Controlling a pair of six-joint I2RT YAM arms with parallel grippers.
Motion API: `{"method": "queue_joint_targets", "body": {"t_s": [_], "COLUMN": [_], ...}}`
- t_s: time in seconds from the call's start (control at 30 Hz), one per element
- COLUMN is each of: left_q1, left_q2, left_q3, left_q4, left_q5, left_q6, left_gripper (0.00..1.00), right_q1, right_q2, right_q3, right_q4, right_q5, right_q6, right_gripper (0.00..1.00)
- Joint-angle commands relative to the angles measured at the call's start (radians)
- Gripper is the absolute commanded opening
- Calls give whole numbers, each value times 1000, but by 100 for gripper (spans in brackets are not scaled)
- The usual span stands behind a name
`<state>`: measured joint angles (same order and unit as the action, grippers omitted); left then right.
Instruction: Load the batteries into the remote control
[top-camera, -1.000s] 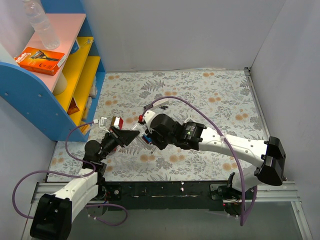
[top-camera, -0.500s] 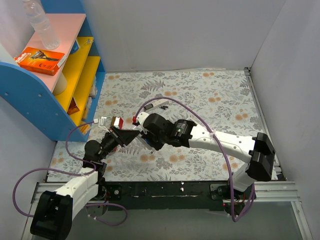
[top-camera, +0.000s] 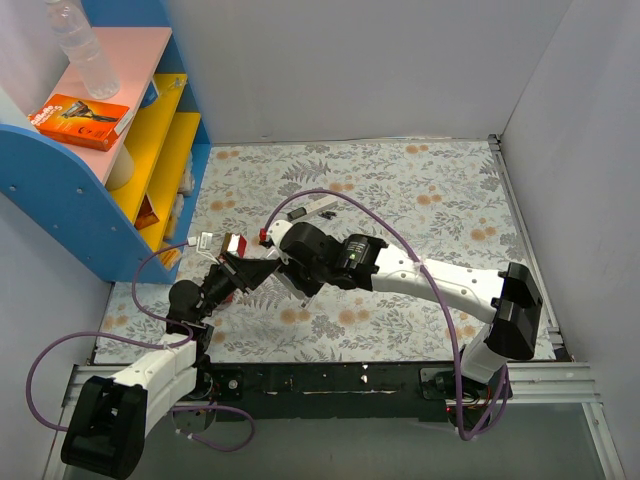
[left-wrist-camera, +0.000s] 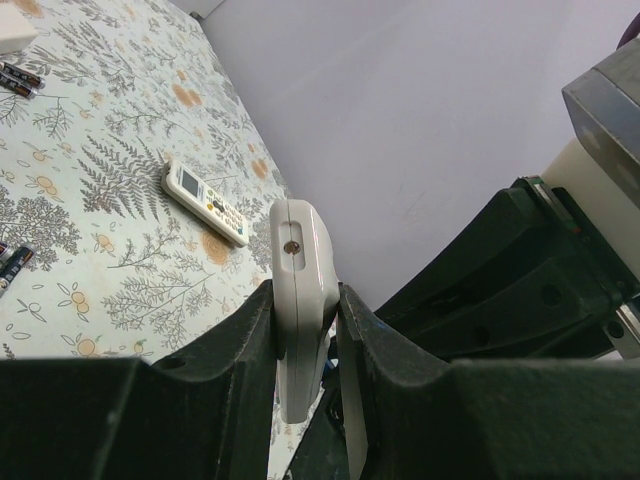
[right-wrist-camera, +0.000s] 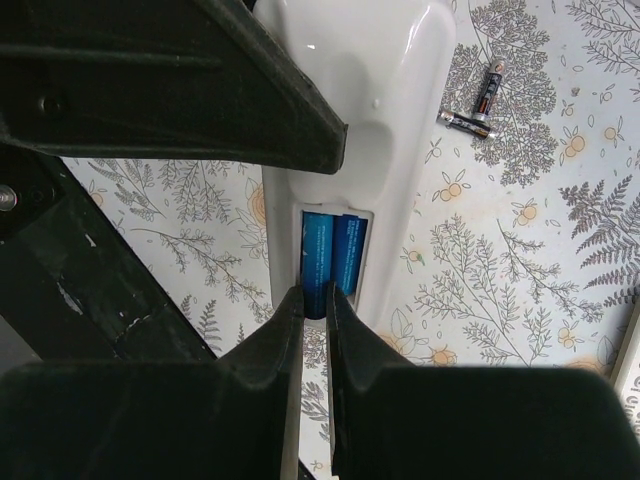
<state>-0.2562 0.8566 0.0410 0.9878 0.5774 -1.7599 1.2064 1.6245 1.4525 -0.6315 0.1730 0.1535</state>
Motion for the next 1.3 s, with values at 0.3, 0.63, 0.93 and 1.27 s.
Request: {"method": "queue_joint_targets", "body": {"t_s": [0.3, 0.63, 0.93, 1.27], "left_q1": [-14, -14, -14, -14], "left_q2": [-31, -8, -7, -1], "left_q3": [-107, -127, -136, -139], "left_q4": [25, -9, -23, -18], "left_q5": [-14, -73, -90, -85], "left_q6": [-118, -161, -190, -306], "left_gripper": [0, 0, 0, 0], "right_q1": [5, 4, 5, 4], "right_q2": [18, 15, -12, -58], "right_q3": [60, 62, 52, 124], "right_q4": [27, 13, 30, 30], "right_q5": [-32, -35, -30, 26], "right_q6": [-19, -23, -25, -88], "right_gripper": [20, 30, 31, 52]}}
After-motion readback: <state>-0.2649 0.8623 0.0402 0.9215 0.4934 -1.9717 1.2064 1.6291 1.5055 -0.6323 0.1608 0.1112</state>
